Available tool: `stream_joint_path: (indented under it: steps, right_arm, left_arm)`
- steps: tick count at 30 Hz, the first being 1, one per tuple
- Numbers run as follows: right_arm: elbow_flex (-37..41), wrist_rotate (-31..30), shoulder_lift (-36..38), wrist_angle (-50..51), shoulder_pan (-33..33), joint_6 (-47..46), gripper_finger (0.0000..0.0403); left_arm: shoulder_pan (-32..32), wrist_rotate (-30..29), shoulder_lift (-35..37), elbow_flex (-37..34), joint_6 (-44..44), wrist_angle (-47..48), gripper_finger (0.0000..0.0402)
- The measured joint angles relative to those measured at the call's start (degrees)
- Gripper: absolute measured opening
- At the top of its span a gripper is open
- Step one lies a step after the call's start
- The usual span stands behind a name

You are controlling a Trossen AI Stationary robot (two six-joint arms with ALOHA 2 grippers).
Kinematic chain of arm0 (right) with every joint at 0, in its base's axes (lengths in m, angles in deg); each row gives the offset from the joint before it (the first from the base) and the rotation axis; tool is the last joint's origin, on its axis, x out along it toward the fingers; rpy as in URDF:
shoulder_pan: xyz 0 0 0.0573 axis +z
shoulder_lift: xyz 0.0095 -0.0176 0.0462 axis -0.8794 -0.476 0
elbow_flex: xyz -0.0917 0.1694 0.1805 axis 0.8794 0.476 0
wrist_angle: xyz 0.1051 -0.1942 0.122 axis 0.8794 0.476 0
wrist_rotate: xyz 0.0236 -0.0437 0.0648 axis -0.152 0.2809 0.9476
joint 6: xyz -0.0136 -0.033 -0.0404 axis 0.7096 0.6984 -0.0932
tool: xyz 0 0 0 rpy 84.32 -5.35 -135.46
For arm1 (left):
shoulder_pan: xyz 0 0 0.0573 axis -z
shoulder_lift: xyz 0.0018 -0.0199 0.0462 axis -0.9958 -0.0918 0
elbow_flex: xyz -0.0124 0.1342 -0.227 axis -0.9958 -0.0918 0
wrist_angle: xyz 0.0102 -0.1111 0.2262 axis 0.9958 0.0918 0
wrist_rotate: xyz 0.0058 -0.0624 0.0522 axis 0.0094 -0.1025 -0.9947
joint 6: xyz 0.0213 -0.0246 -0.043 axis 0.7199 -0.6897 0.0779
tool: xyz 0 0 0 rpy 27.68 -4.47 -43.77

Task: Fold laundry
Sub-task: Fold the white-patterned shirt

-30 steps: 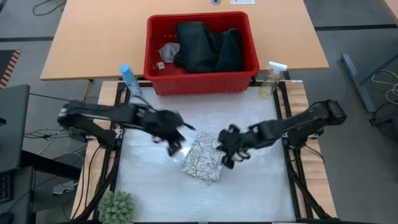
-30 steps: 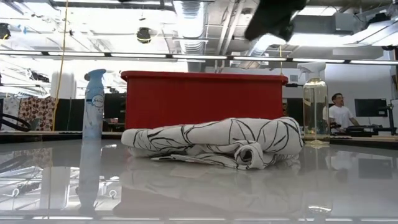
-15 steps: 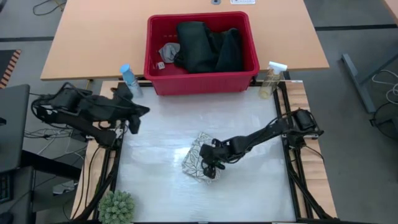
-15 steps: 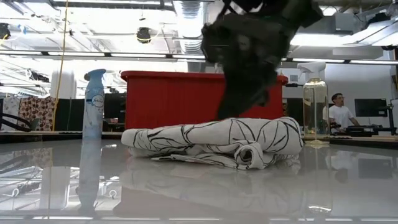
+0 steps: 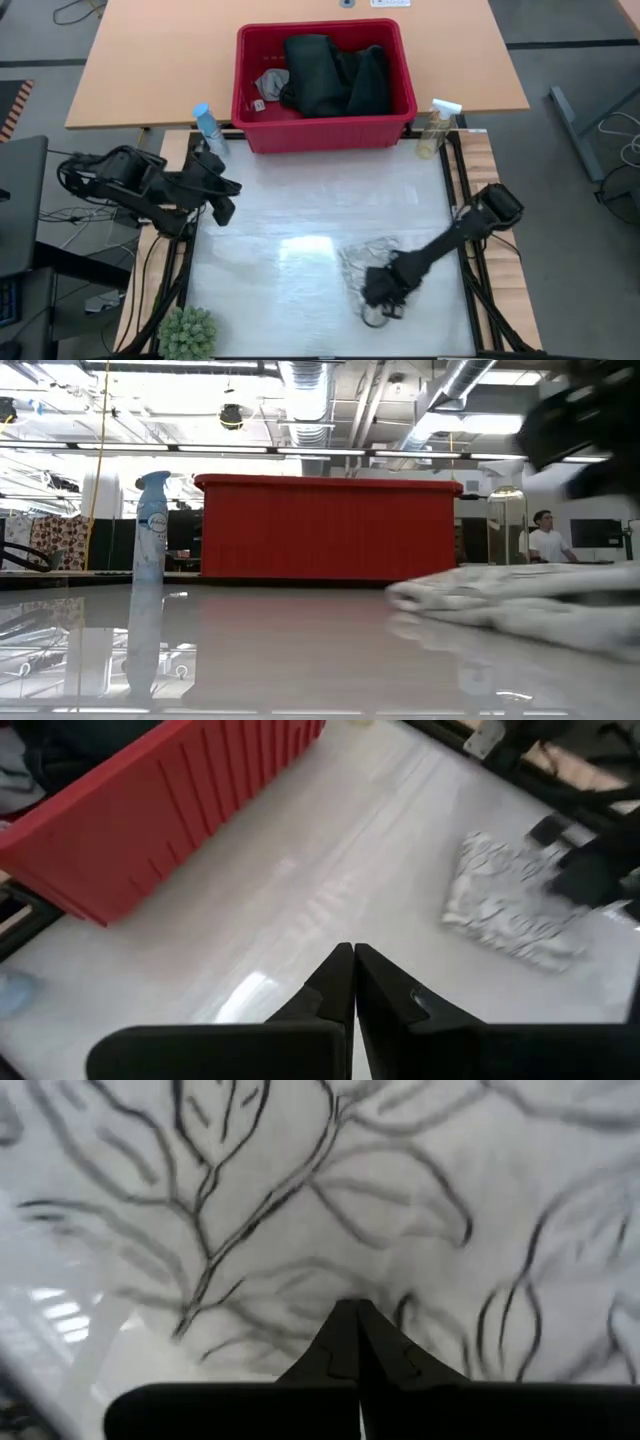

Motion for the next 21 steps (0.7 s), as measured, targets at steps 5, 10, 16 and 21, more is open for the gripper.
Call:
stream_joint_path:
  steps: [5,10,16,21]
  right_arm:
    - [0.0,6.9,1.6,7.5,7.9,-9.9,0.0014]
    - [-0.4,7.9,3.8,2.7,15.0,-22.2,0.0014]
    - [-4.6,-10.3,10.7,6.7,17.1,-33.3,0.0014]
    - [-4.0,-29.0,13.8,11.1,13.3,-36.2,0.0014]
  left_arm:
    - [0.0,0.4,-4.1,0.0,1.0,-0.1,0.0000]
    - [0.0,1.1,-7.9,0.0,3.1,-0.5,0.0000]
    - [0.0,1.5,-9.7,0.0,4.7,-7.3,0.0000]
    - [0.0,7.9,-10.0,0.0,11.2,-20.6,0.0000]
